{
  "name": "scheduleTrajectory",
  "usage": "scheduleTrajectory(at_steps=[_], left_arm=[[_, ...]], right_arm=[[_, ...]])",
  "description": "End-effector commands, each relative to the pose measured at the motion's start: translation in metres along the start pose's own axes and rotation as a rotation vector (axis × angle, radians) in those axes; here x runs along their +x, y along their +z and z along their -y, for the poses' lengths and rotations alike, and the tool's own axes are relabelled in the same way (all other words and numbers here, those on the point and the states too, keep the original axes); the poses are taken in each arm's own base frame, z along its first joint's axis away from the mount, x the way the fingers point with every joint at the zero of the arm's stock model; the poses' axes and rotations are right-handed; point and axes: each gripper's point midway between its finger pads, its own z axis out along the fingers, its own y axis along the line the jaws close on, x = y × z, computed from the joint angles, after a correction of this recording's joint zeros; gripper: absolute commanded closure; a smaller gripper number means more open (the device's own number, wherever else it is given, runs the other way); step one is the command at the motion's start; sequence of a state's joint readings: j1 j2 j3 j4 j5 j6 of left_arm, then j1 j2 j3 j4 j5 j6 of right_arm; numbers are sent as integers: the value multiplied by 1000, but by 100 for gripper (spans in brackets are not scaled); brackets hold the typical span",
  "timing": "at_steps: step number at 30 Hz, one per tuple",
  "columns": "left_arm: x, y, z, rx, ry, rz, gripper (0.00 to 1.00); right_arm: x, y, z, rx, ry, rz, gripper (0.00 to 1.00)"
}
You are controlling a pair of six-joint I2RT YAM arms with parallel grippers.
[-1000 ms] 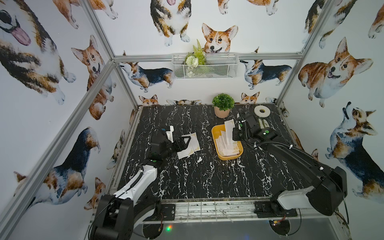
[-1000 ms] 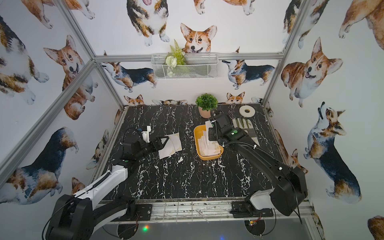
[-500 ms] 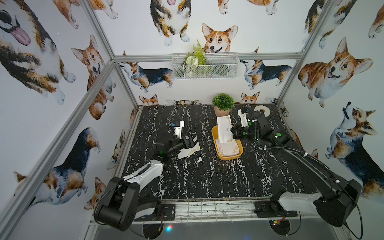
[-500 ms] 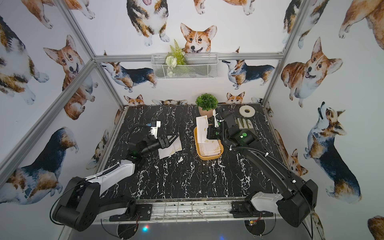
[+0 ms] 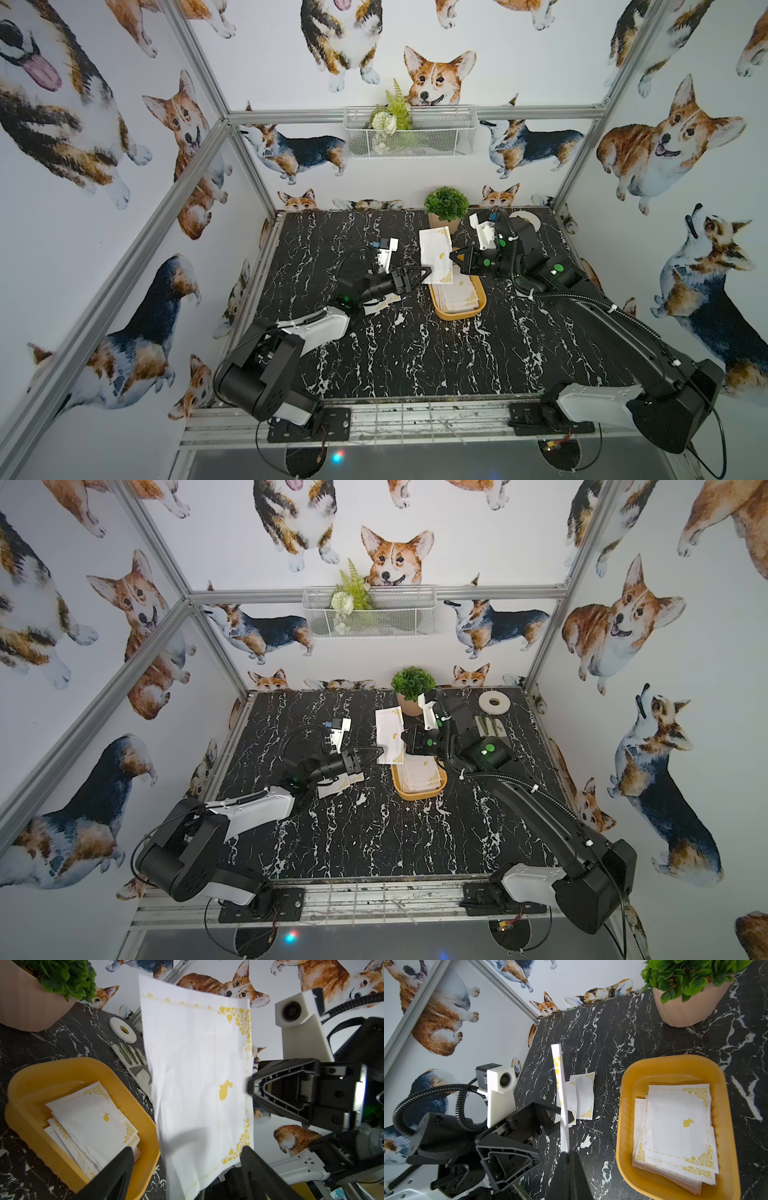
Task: Take out the stationery paper from the storage box
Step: Pick up the stationery paper from the storage box.
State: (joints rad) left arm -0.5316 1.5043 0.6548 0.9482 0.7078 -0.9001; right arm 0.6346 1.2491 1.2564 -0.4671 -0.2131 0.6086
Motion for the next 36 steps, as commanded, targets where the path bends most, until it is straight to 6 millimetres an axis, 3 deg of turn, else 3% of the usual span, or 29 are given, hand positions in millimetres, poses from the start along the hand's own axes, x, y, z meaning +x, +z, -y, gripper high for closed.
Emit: scheduleTrajectory(at_steps=[1,3,9,14,23,25,28,31,36], left_arm=[[-8,7,18,74,28,19,24],[-8,8,21,83,30,16,32],[-5,6,31,100,47,-1,76],[0,-1,31,59,70,-13,98],[3,-12,31,-13,118,-36,100],[5,-14,30,-38,128,-42,100],[7,-20,26,-97,153,-59,100],[6,-31,17,-194,179,-63,100],[-5,-64,-5,-387,189,-23,100]], right_arm=[[-5,1,-12,-57,20,13,100],[-4,1,-10,-52,20,14,100],[0,4,-4,-29,16,3,100],[4,5,0,-17,19,-5,100],[7,8,6,8,12,-15,99],[7,8,7,14,12,-14,88],[6,5,10,32,5,-3,61],[8,2,16,61,-6,-2,52],[9,-1,24,102,-19,4,47]])
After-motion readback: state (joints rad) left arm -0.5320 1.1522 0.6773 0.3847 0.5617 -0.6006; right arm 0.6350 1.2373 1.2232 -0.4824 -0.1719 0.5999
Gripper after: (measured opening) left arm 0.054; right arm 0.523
